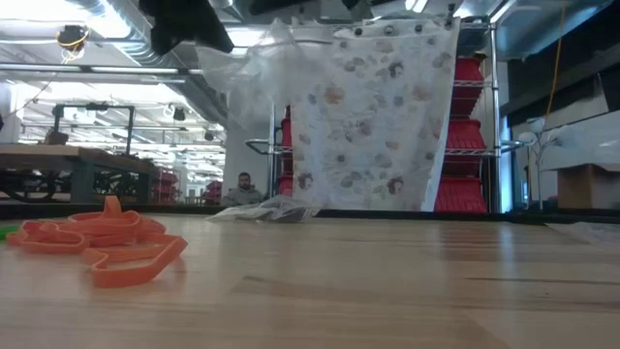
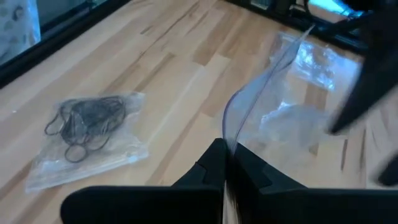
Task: Sort rubber bands
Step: Open the transparent zip bag
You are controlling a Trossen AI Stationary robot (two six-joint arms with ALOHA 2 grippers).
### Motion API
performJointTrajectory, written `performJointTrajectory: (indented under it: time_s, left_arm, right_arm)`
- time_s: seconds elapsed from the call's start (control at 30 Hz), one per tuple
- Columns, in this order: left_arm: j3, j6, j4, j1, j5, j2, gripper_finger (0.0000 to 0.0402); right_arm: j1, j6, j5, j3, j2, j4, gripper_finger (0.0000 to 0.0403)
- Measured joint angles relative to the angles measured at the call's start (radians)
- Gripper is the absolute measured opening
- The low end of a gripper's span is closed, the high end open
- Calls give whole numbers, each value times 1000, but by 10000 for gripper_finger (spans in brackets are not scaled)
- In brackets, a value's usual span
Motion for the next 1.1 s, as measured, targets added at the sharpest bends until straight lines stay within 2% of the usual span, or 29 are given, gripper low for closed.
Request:
performJointTrajectory:
  time_s: [0.1,0.37,0.7,0.9,0.97,1.1]
  left_arm:
    - [0,0,0,-5,1,0,1]
    - [0,0,0,-6,18,0,1]
    - [0,7,26,-27,26,0,1]
    - [0,0,28,-41,28,0,1]
    - [0,0,29,-41,29,0,1]
    - [0,0,27,-41,43,0,1]
  right_arm:
    - [0,21,91,0,17,-3,143]
    - [-3,25,155,0,45,-11,143]
    - [-21,130,208,0,103,7,143]
    - [-21,169,323,0,102,-15,143]
    - [-22,166,323,0,102,-15,143]
    - [-34,142,222,0,102,-17,143]
